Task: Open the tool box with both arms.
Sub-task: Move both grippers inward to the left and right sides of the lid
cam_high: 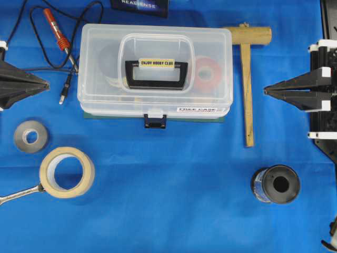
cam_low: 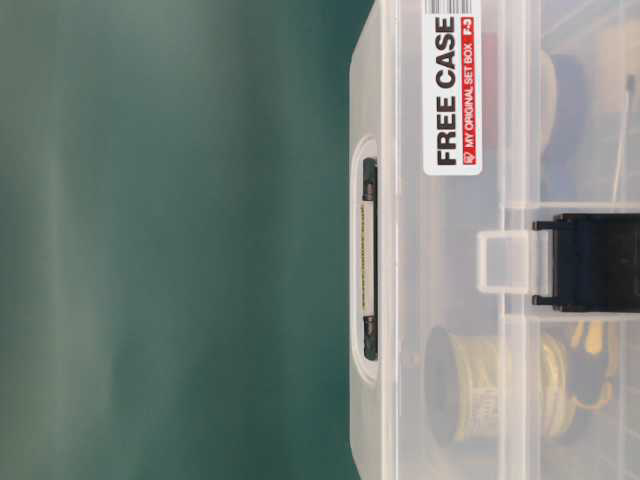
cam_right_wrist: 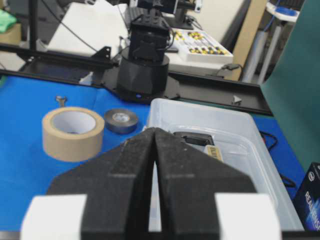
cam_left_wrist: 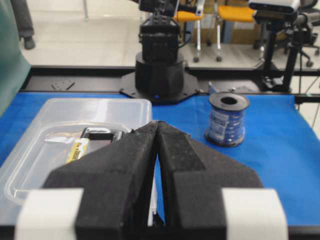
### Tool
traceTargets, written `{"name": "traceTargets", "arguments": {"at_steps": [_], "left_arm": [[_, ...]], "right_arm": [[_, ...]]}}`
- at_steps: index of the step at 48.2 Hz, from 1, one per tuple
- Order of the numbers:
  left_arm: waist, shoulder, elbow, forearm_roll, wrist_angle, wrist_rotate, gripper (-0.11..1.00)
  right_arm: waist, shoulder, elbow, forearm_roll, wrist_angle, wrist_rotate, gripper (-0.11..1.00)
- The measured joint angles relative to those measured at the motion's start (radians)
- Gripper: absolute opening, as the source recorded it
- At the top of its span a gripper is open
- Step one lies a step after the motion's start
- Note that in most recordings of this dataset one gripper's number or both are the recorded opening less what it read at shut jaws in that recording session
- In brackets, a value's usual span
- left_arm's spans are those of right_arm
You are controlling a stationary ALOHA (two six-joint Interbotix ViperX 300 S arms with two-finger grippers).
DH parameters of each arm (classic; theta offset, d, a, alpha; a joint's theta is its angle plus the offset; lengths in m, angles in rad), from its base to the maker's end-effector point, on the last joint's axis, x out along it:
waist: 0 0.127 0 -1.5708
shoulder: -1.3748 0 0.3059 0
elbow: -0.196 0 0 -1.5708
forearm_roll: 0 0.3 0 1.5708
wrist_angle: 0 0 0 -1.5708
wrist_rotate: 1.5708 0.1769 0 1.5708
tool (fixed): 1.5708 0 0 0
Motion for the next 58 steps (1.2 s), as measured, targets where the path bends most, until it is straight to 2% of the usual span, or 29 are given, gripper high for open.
{"name": "traceTargets", "arguments": {"at_steps": [11, 24, 26, 28, 31, 38, 42, 45, 58], "left_arm": [[0.018, -0.009, 0.0, -0.029, 0.072, 0.032, 0.0], [0.106, -0.006, 0.0, -0.031, 0.232, 0.032, 0.01], [0.124, -0.003, 0.0, -0.031, 0.256, 0.032, 0.03], [0.14, -0.002, 0.0, -0.031, 0.276, 0.032, 0.11], [0.155, 0.002, 0.002, -0.031, 0.304, 0.032, 0.28], [0.184, 0.009, 0.028, -0.031, 0.345, 0.04, 0.72], [0.204, 0.021, 0.052, -0.029, 0.365, 0.054, 0.88], [0.218, 0.037, 0.069, -0.029, 0.373, 0.067, 0.88], [0.267, 0.181, 0.08, -0.031, 0.321, 0.078, 0.88]], "right_arm": [[-0.046, 0.003, -0.015, 0.002, 0.061, 0.006, 0.0], [-0.11, 0.034, -0.023, 0.023, 0.219, 0.032, 0.01], [-0.115, 0.044, -0.023, 0.023, 0.235, 0.04, 0.01], [-0.123, 0.052, -0.023, 0.025, 0.252, 0.046, 0.02], [-0.14, 0.067, -0.023, 0.023, 0.275, 0.06, 0.13], [-0.193, 0.13, -0.021, 0.025, 0.328, 0.075, 0.57], [-0.219, 0.169, -0.021, 0.025, 0.36, 0.075, 0.78], [-0.238, 0.207, -0.021, 0.025, 0.38, 0.075, 0.86], [-0.247, 0.35, -0.025, 0.025, 0.394, 0.075, 0.86]]}}
